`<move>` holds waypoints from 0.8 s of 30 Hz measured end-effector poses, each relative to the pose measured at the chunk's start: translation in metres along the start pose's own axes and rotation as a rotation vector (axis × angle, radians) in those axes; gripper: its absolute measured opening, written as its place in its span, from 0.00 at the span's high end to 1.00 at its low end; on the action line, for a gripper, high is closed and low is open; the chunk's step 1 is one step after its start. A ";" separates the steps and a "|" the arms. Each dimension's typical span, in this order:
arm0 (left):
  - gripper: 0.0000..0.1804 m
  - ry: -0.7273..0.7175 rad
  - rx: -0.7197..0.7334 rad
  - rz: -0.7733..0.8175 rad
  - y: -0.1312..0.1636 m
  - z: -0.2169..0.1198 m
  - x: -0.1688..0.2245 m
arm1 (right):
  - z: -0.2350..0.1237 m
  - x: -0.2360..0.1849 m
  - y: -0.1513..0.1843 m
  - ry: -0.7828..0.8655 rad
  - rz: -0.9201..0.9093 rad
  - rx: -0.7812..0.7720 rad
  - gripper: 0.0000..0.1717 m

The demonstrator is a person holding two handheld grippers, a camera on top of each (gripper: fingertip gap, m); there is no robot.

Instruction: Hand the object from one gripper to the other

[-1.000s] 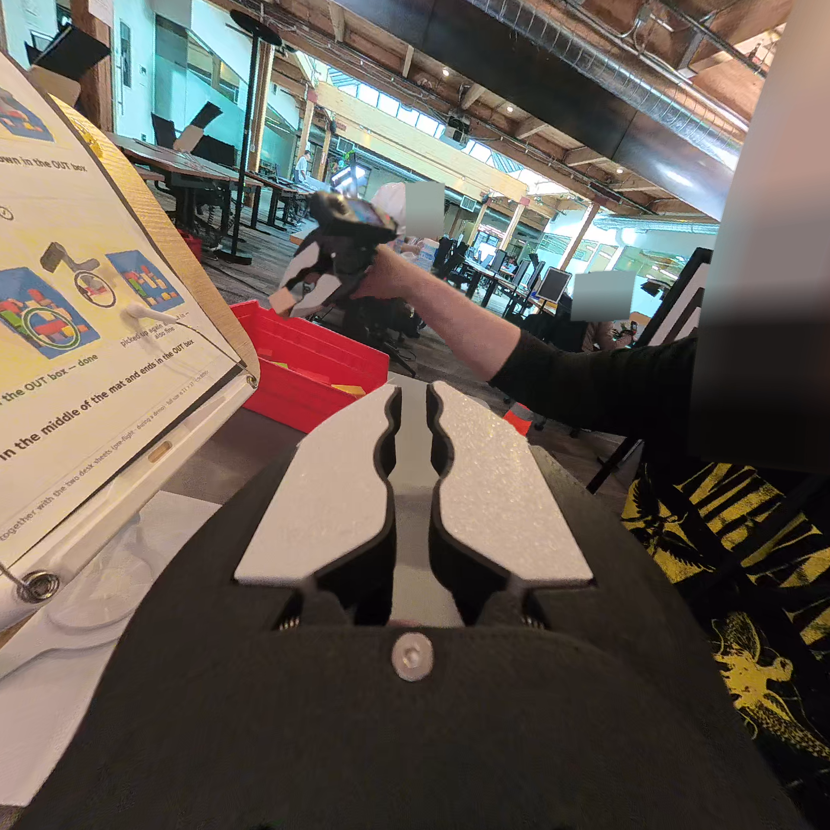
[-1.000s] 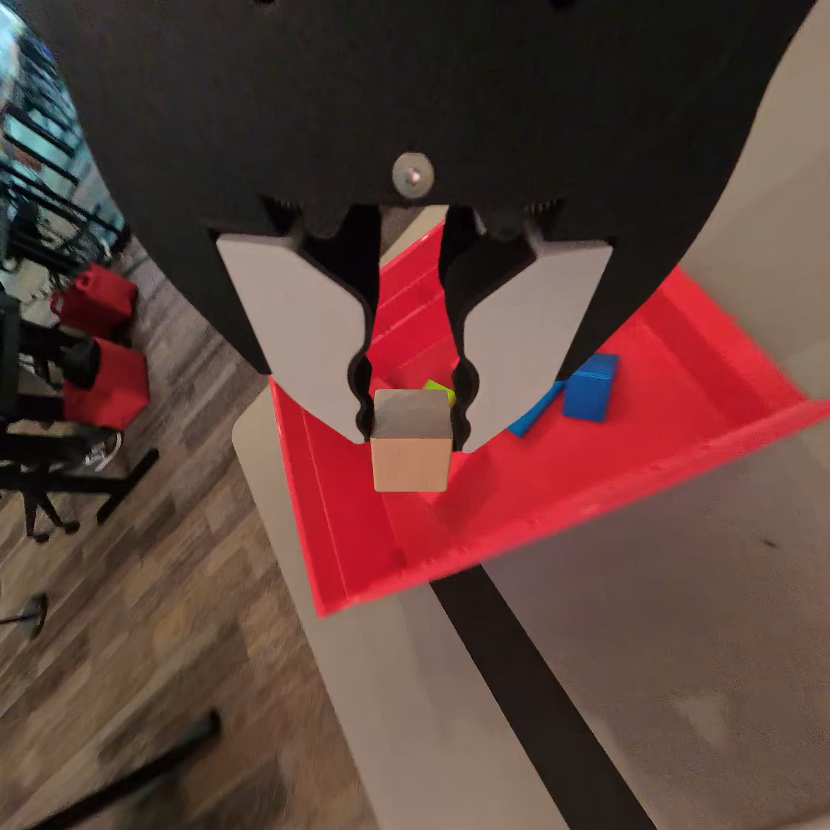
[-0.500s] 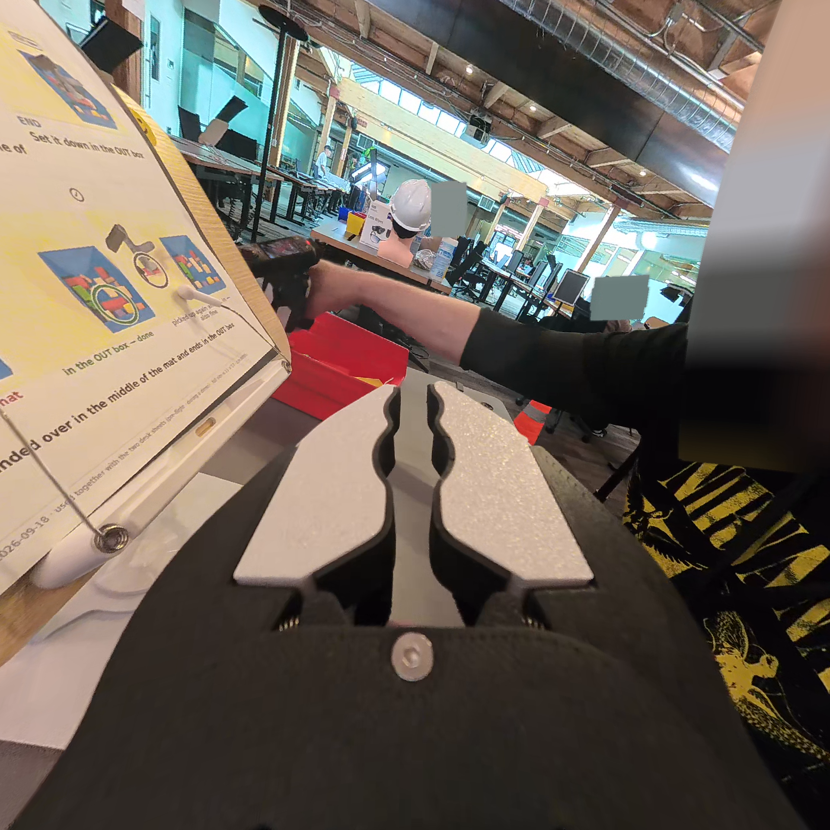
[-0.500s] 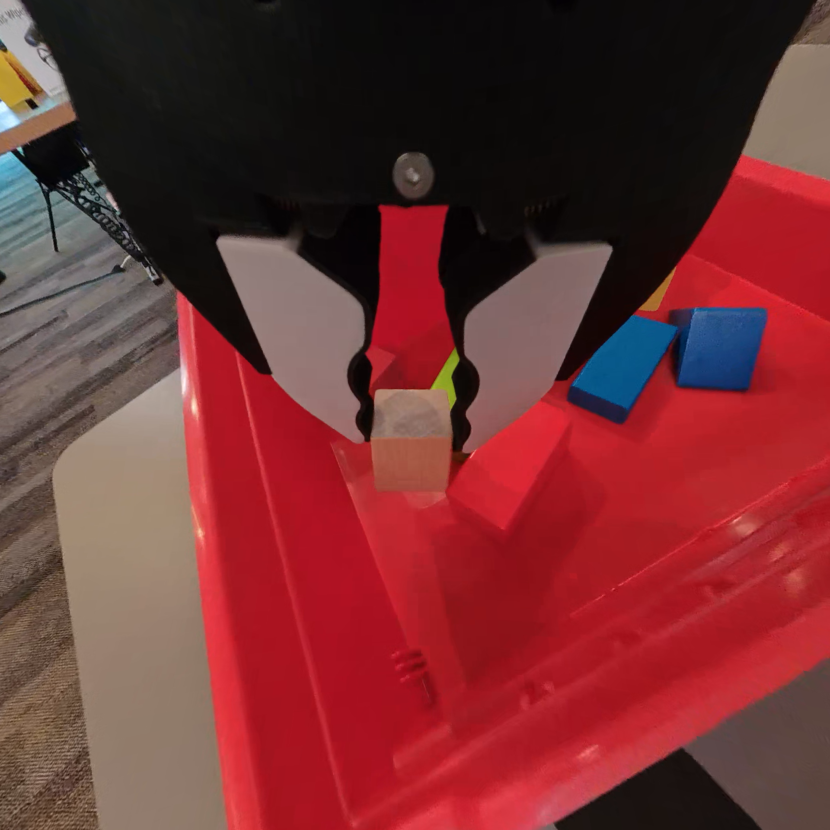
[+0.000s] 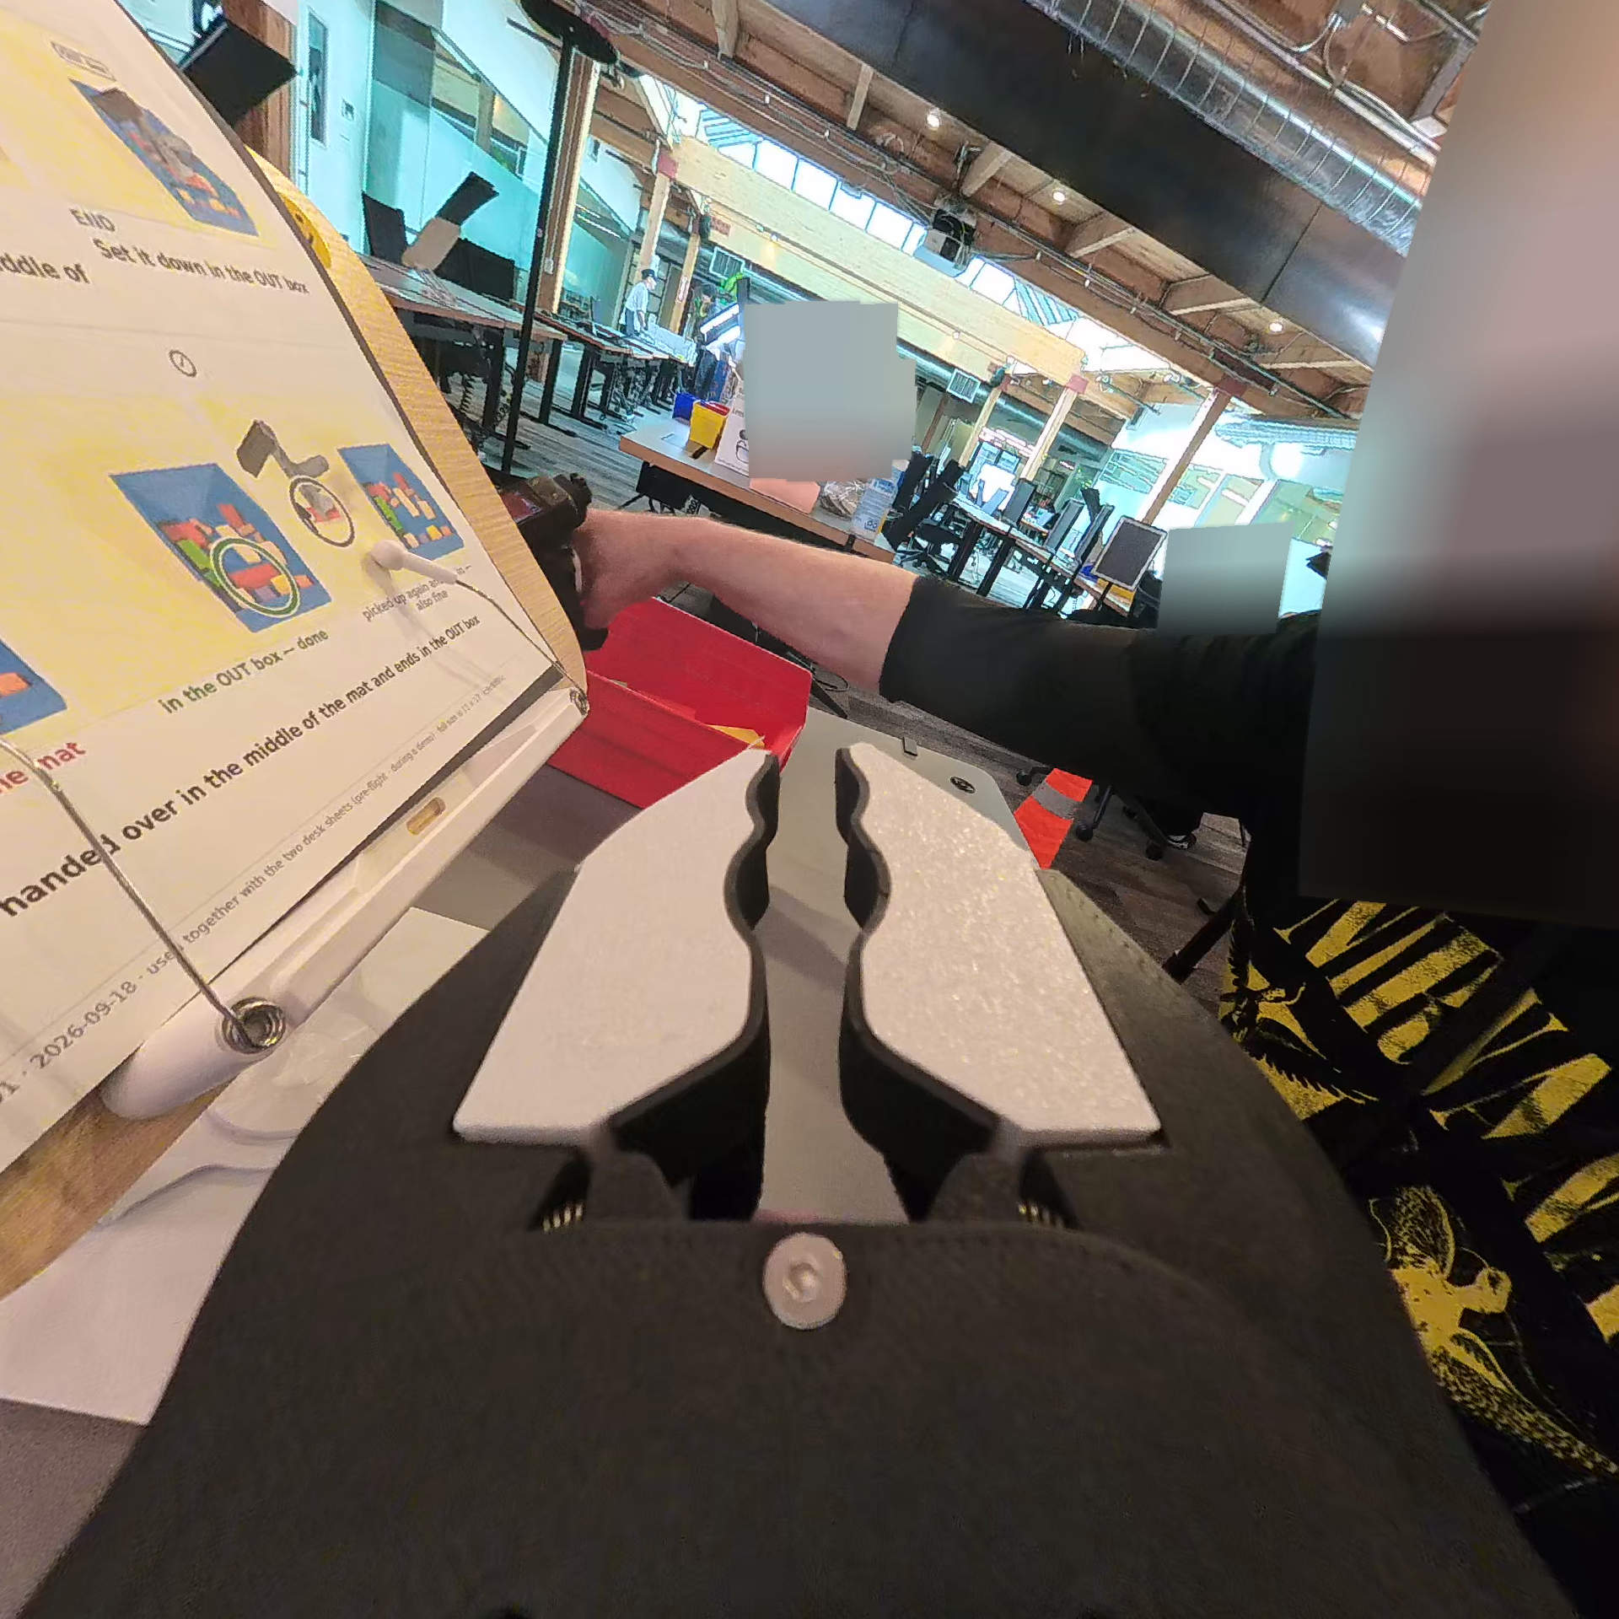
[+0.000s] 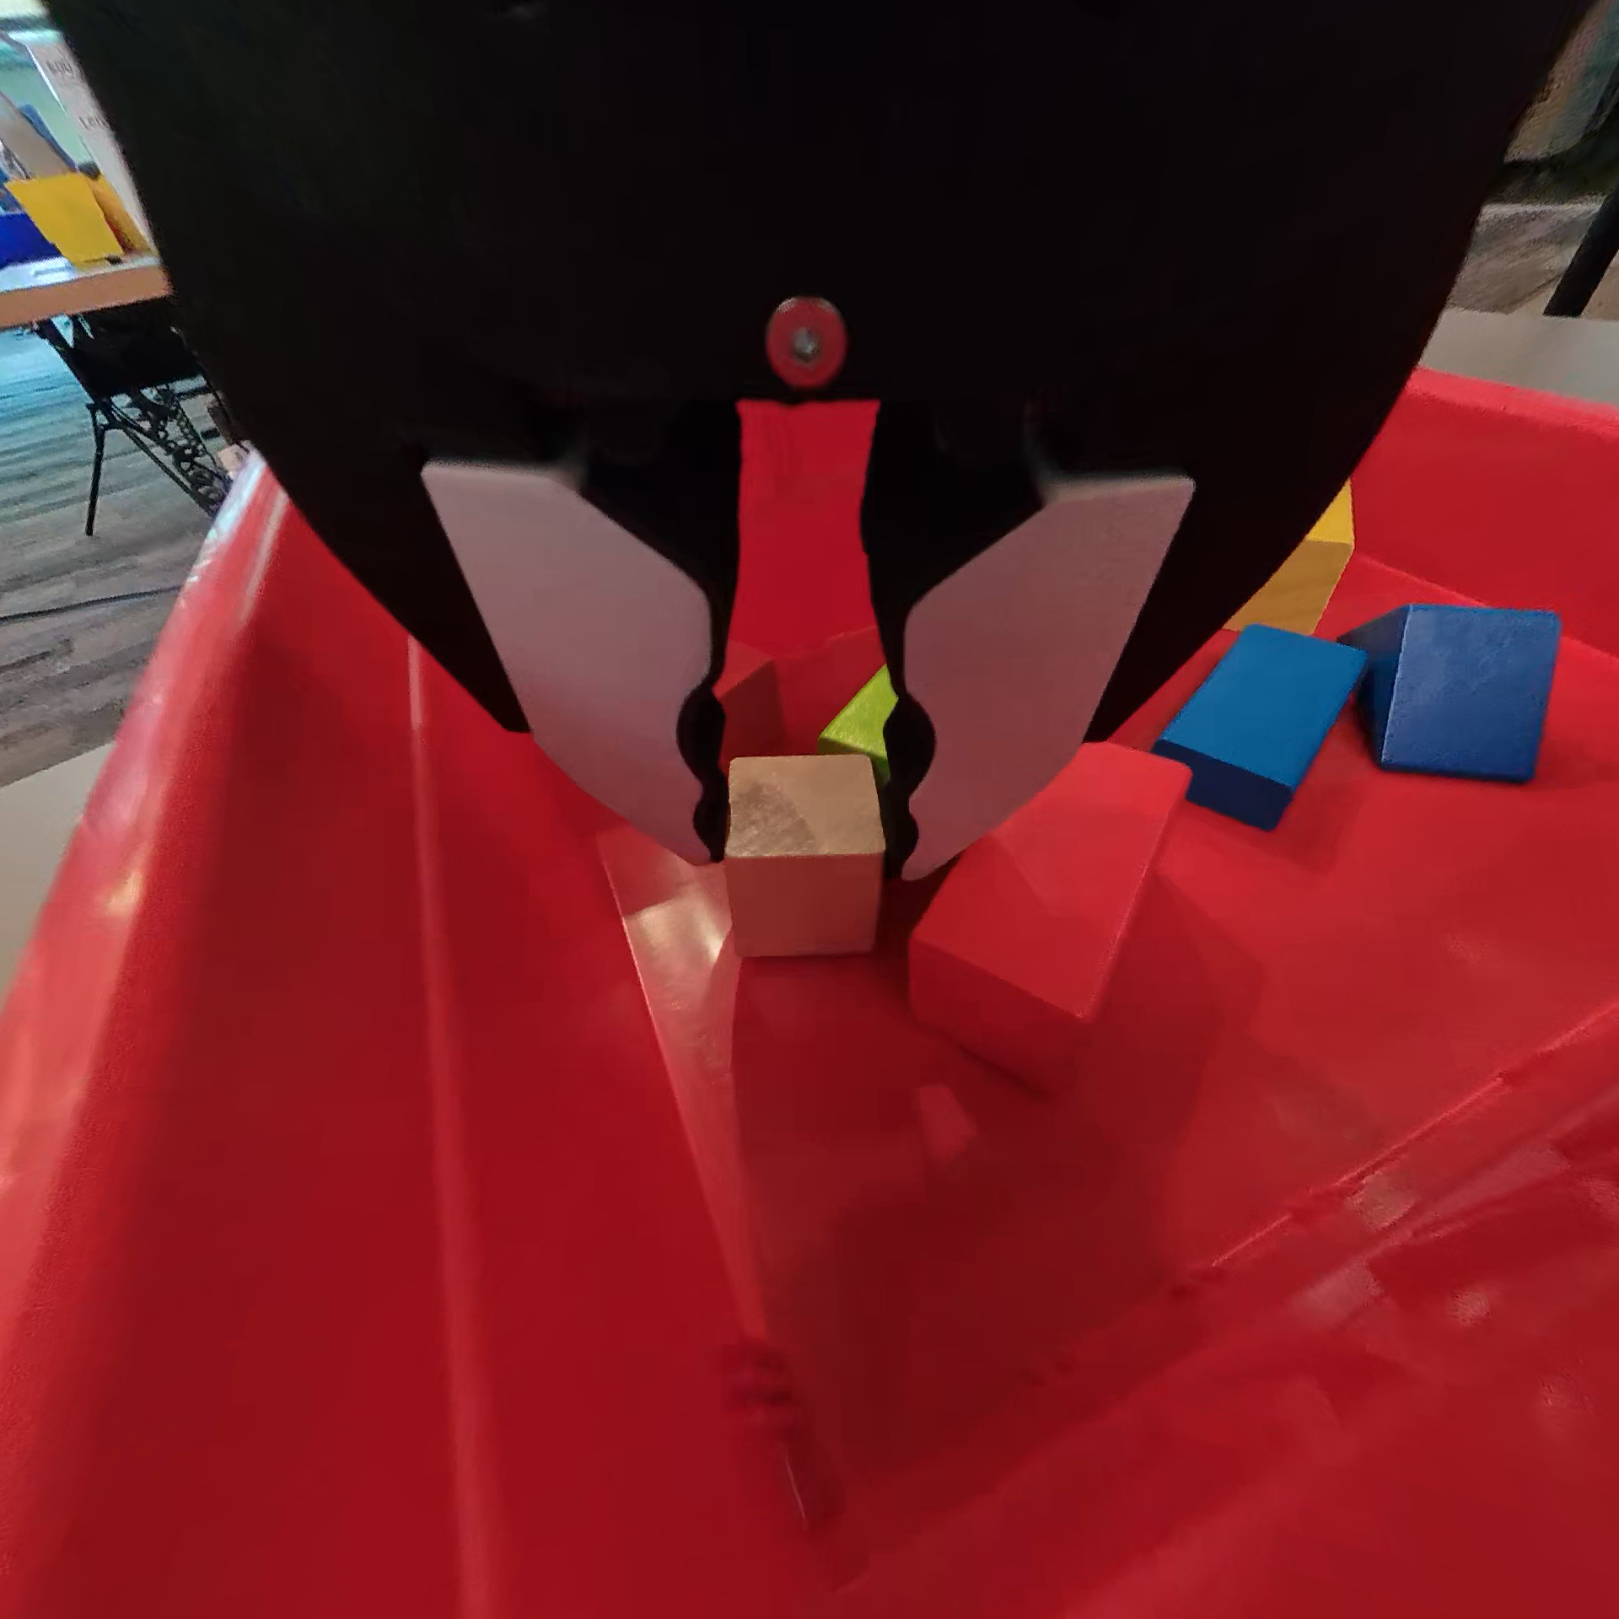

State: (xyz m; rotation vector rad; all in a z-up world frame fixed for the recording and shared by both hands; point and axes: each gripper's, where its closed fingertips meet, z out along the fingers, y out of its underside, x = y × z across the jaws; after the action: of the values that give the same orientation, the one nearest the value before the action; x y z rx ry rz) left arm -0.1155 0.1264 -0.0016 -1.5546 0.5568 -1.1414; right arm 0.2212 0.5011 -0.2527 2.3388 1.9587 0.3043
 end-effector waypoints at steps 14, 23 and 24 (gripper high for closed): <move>0.87 -0.186 -0.068 0.079 -0.004 -0.024 -0.017 | -0.016 0.004 -0.002 0.104 0.028 0.110 0.72; 0.74 -1.012 -0.426 0.135 0.026 -0.176 -0.120 | -0.077 -0.018 0.013 0.263 0.062 0.245 0.68; 0.73 -1.113 -0.502 0.093 0.038 -0.199 -0.132 | -0.084 -0.022 0.014 0.282 0.070 0.260 0.68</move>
State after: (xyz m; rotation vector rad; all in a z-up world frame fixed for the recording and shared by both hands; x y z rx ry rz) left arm -0.3393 0.1274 -0.0938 -2.2504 0.1314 0.0680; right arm 0.2146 0.4709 -0.1703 2.6579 2.1588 0.4294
